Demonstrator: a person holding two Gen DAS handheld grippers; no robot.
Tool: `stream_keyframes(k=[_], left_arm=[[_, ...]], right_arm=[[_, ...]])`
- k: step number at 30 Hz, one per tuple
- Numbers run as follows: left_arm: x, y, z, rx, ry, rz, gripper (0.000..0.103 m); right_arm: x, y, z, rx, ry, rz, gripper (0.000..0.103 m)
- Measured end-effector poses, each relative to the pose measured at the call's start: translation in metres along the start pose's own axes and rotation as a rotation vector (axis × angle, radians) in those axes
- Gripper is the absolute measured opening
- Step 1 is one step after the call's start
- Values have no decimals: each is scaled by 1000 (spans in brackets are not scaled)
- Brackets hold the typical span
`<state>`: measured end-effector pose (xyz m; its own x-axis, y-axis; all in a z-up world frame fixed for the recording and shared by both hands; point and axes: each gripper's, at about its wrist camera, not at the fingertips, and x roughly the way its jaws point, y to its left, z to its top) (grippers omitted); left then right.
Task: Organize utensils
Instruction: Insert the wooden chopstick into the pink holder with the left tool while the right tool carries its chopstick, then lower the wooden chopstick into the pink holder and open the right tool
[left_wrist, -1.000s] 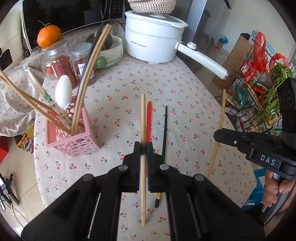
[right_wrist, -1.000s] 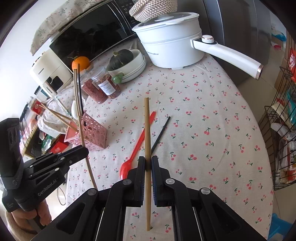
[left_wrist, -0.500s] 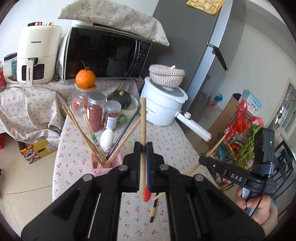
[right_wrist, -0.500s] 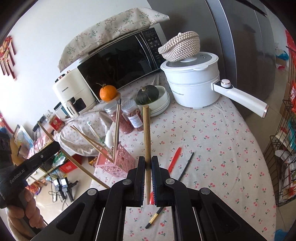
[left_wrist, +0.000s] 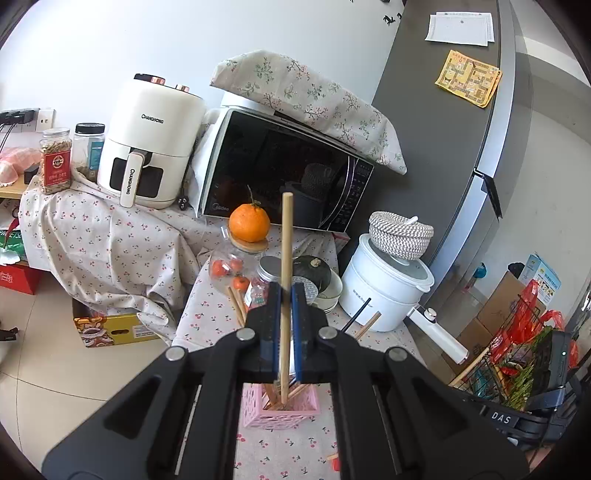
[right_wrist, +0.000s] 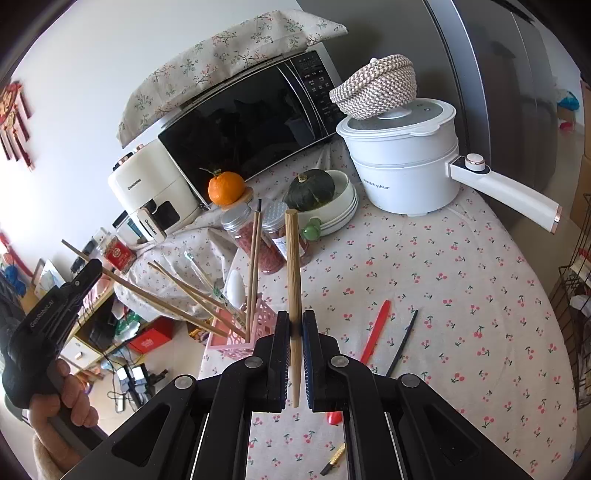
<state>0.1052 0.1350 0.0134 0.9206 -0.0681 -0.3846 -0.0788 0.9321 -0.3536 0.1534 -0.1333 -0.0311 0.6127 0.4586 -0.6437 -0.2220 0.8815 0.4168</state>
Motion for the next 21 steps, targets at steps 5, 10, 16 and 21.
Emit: stream_keyframes(k=[5, 10, 16, 21], left_arm=[[18, 2, -12, 3, 34, 26, 6], [40, 8, -20, -36, 115, 22, 6], [61, 17, -31, -72, 181, 54, 6], [78, 21, -39, -76, 270, 70, 9]], right_arm=[[1, 2, -2, -13, -1, -4, 7], [2, 3, -3, -20, 3, -5, 7], [5, 7, -3, -29, -1, 4, 7], [-2, 13, 2, -26, -30, 37, 7]])
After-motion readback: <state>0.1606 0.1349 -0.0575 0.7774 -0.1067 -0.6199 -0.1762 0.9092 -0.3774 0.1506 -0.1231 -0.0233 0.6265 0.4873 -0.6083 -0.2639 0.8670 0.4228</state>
